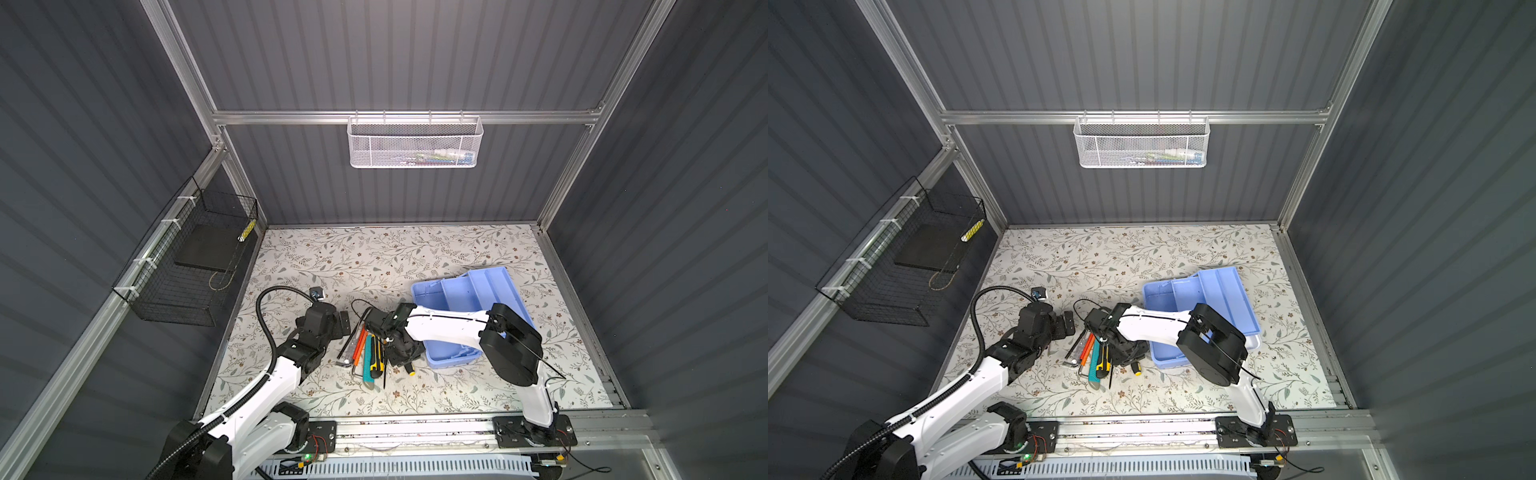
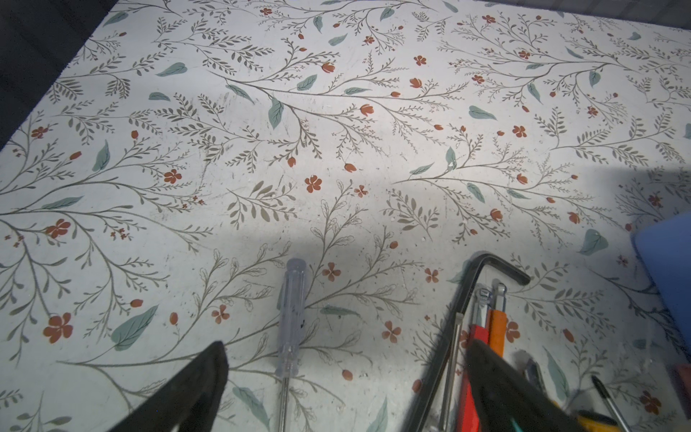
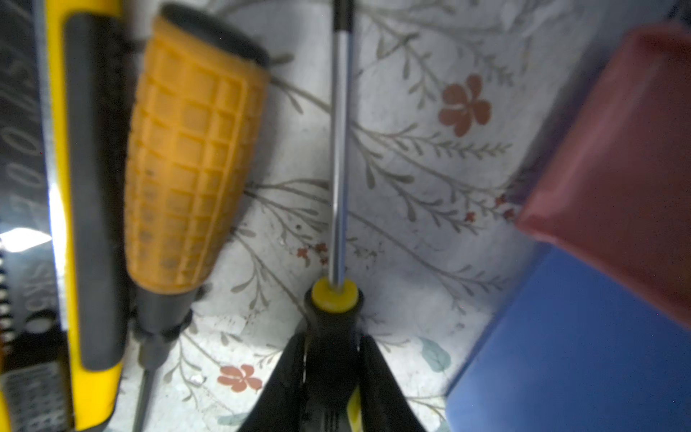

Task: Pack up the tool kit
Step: 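Lift the black-and-yellow screwdriver and carry it over the blue tray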

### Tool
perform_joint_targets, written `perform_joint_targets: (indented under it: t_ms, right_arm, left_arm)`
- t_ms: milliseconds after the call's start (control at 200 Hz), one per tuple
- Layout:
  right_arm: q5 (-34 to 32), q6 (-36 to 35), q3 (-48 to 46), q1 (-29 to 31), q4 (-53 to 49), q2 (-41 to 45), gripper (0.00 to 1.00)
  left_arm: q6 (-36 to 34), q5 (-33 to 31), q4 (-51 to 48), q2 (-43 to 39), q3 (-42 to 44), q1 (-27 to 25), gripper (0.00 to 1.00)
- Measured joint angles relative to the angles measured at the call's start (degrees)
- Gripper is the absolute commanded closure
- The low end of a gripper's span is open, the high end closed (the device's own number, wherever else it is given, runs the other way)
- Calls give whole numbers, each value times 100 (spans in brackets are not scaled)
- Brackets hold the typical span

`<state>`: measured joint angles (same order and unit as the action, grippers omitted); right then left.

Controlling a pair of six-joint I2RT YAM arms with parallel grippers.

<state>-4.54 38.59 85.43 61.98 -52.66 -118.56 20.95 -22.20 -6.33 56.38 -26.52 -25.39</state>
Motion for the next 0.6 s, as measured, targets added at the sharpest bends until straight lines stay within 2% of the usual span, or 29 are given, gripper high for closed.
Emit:
perform_joint_targets:
  t_ms: [90, 340, 600]
  right_arm:
    - [-17, -13, 79, 0, -72, 0, 84]
    - [-153, -35, 214, -11, -240, 304, 88]
    - [-116, -374, 197, -278, -332, 1635, 92]
  left_arm:
    - [0, 0, 0, 2, 0, 0, 0]
    - [0, -4, -2, -17, 0, 0, 1]
    - [0, -4, 0, -42, 0, 0, 1]
